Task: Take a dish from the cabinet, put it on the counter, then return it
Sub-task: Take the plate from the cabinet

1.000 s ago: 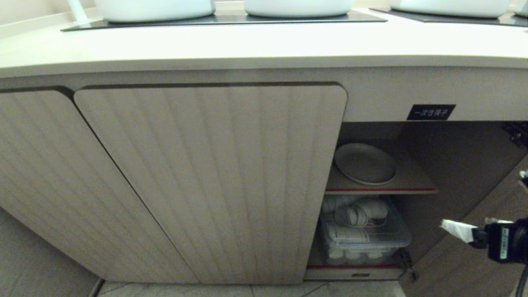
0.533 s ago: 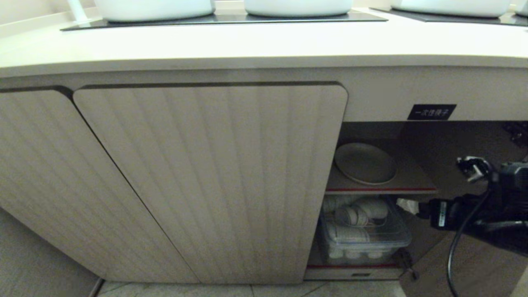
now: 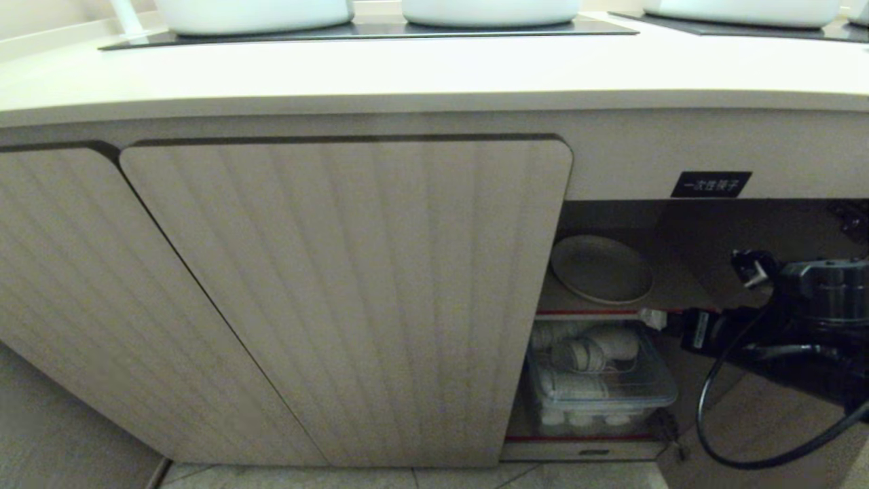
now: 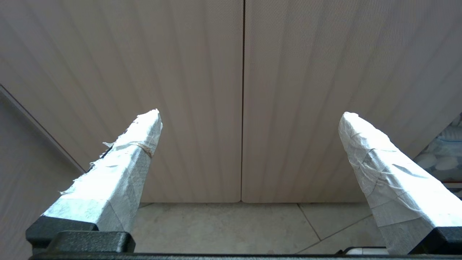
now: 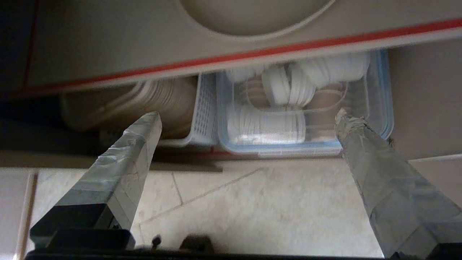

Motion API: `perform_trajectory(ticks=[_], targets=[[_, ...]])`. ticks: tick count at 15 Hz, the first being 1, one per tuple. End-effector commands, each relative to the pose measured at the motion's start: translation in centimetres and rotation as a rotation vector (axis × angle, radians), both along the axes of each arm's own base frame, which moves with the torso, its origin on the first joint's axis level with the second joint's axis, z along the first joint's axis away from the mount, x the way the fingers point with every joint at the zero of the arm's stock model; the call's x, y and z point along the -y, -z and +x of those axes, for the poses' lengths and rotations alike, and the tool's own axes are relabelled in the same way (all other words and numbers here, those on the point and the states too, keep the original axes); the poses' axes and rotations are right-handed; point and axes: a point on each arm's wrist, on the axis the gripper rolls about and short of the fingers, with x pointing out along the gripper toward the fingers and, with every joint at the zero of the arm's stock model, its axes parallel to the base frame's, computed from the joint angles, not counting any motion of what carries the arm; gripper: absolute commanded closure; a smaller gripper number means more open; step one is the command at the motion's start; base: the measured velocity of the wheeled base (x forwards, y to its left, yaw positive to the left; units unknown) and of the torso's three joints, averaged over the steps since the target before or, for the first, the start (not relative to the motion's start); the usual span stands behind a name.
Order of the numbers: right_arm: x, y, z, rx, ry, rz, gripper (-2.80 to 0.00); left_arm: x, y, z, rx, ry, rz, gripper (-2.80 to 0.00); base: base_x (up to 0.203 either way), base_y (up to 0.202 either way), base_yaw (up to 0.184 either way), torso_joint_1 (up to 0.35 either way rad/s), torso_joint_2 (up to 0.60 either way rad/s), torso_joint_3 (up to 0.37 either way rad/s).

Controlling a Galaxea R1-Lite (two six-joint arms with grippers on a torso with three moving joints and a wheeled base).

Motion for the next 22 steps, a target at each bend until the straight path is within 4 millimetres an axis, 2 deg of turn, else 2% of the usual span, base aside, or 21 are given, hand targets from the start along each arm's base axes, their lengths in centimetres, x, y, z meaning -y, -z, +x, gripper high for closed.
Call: perform_trajectory(ticks=[1,12,22], targets=[[0.2,0.7,0.6,-0.007,0.026,-0.006,-2.80,0.0,0.0,0.0,0.000,-0.001,0.000,-2.80,0.000,0.000,0.000,0.000,0.00,0.000],[0.5,4.2,5.1,0.037,0.226,-0.088,-2.80,0.0,0.0,0.0,0.000,-0.001,0.000,-2.80,0.000,0.000,0.000,0.000,0.00,0.000],[0.9,4.2,8.7,0.098,0.308,-0.115,-2.80,0.0,0.0,0.0,0.000,-0.001,0.000,-2.80,0.000,0.000,0.000,0.000,0.00,0.000]])
